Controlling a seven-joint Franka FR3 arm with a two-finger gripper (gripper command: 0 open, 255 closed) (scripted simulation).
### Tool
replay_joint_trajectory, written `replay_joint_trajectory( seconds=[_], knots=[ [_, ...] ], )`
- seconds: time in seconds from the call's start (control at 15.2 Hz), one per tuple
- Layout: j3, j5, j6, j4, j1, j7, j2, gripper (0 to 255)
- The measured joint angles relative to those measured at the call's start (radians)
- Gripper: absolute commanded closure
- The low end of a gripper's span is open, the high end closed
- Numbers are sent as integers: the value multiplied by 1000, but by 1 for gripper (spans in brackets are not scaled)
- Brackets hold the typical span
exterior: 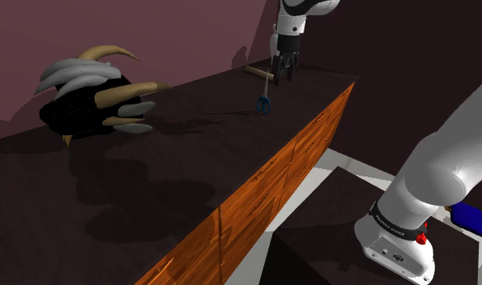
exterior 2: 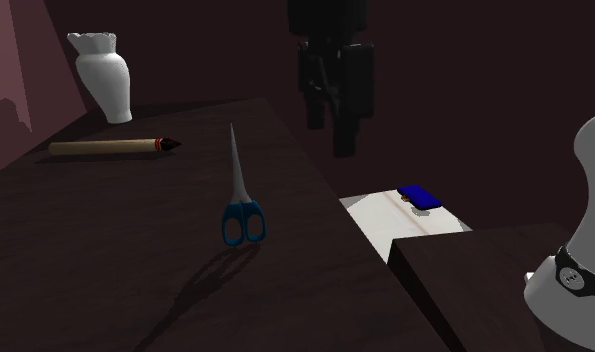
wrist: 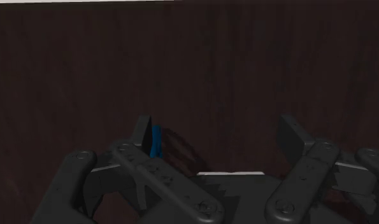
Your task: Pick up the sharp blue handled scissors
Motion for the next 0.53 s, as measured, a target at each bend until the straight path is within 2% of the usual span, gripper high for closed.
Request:
replay_joint_trajectory(
  seconds=[0.53],
  knots=[
    [-20,-1,2,282,-21,-51,326,0]
  ],
)
